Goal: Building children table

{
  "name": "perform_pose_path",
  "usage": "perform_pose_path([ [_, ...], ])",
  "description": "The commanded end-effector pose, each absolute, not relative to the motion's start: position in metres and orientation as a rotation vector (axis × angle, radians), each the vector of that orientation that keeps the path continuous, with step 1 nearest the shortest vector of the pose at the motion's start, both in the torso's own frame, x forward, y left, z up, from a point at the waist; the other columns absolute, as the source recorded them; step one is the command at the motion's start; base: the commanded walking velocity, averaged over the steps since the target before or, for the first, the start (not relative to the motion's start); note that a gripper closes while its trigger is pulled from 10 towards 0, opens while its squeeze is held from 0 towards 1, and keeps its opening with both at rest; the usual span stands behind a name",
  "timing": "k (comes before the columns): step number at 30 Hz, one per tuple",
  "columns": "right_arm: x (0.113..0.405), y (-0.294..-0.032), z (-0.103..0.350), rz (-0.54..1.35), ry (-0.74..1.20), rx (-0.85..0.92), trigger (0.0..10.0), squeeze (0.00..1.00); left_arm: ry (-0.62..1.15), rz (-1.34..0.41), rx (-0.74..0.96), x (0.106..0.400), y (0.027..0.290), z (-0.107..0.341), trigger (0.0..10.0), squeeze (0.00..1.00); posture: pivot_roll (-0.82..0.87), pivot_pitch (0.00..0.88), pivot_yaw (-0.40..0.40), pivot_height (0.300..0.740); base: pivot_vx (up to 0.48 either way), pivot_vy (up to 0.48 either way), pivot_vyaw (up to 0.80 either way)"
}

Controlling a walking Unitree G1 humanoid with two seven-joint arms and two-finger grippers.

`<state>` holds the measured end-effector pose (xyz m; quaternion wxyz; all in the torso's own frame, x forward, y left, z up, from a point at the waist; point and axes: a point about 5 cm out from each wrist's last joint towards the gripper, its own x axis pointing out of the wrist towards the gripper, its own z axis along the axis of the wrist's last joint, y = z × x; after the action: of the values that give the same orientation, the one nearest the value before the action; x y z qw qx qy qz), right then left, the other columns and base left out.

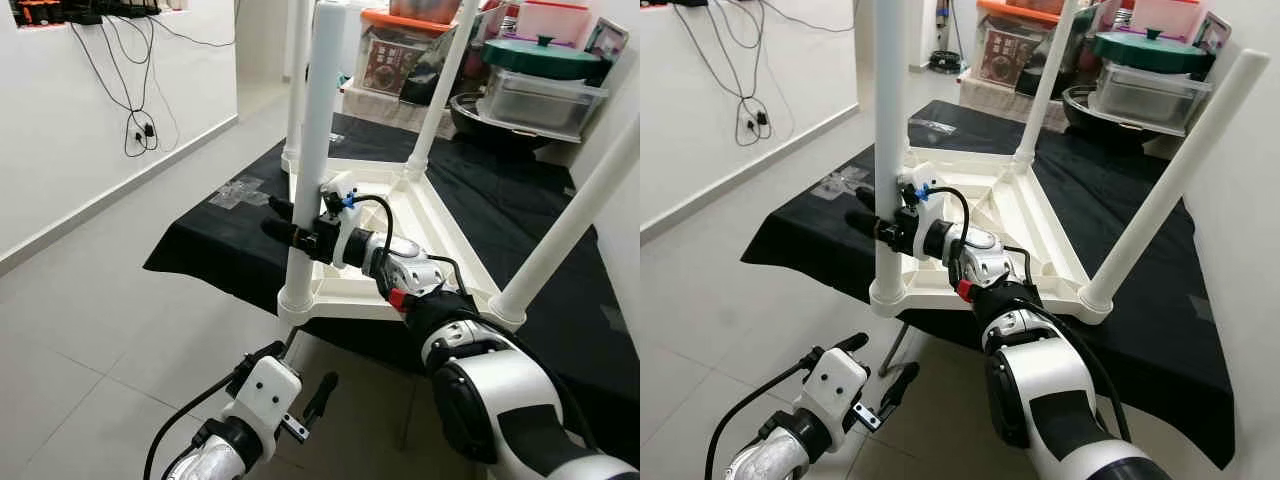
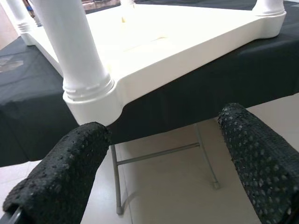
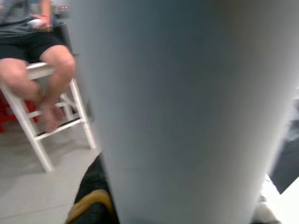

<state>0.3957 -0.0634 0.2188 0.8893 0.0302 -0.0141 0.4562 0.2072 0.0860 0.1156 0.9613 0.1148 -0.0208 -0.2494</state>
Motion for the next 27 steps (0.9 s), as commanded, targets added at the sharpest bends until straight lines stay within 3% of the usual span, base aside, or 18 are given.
perform_pose_path([
  [1,0.399,-0.065,0.226,0.894,-0.043,0.093,0.0,0.00,-0.034,-0.504,0.233,0.206,0.085,0.113,10.0,0.00,0.09,0.012,-0.136,0.740,0.000,0.000,0.00],
  [3,0.410,-0.077,0.230,0.628,-0.057,0.092,0.0,0.00,-0.078,-0.462,0.225,0.206,0.089,0.118,10.0,0.00,0.08,0.008,-0.128,0.740,0.000,0.000,0.00],
  [5,0.413,-0.082,0.230,0.530,-0.054,0.092,0.0,0.00,-0.099,-0.441,0.223,0.206,0.091,0.120,10.0,0.00,0.07,0.009,-0.126,0.740,0.000,0.000,0.00],
  [7,0.419,-0.109,0.219,0.185,0.008,0.092,0.0,0.00,-0.138,-0.387,0.224,0.207,0.096,0.125,10.0,0.00,0.07,0.004,-0.128,0.740,0.000,0.000,0.00],
  [8,0.419,-0.109,0.219,0.185,0.008,0.092,0.0,0.00,-0.138,-0.387,0.224,0.207,0.096,0.125,10.0,0.00,0.07,0.004,-0.128,0.740,0.000,0.000,0.00],
  [10,0.418,-0.131,0.203,-0.097,0.089,0.107,0.0,0.00,-0.169,-0.351,0.228,0.208,0.098,0.129,10.0,0.00,0.08,0.002,-0.131,0.740,0.000,0.000,0.00],
  [15,0.413,-0.140,0.188,-0.283,0.163,0.144,0.0,0.00,-0.199,-0.329,0.236,0.208,0.099,0.133,10.0,0.00,0.08,0.006,-0.132,0.740,0.000,0.000,0.00],
  [16,0.412,-0.136,0.186,-0.287,0.162,0.160,7.1,0.00,-0.213,-0.320,0.242,0.208,0.100,0.135,10.0,0.00,0.08,0.006,-0.132,0.740,0.000,0.000,0.00],
  [17,0.412,-0.133,0.186,-0.288,0.160,0.172,10.0,0.00,-0.222,-0.314,0.246,0.208,0.100,0.135,10.0,0.00,0.08,0.006,-0.132,0.740,0.000,0.000,0.00],
  [22,0.413,-0.116,0.194,-0.162,0.091,0.220,10.0,0.00,-0.251,-0.317,0.261,0.207,0.099,0.137,10.0,0.00,0.07,0.009,-0.133,0.740,0.000,0.000,0.00],
  [23,0.414,-0.110,0.198,-0.101,0.055,0.246,10.0,1.00,-0.253,-0.318,0.262,0.207,0.098,0.137,10.0,0.00,0.07,0.013,-0.130,0.740,0.000,0.000,0.00],
  [27,0.415,-0.107,0.214,-0.012,-0.049,0.236,10.0,1.00,-0.254,-0.321,0.265,0.207,0.097,0.137,10.0,0.00,0.08,0.015,-0.138,0.740,0.000,0.000,0.00],
])
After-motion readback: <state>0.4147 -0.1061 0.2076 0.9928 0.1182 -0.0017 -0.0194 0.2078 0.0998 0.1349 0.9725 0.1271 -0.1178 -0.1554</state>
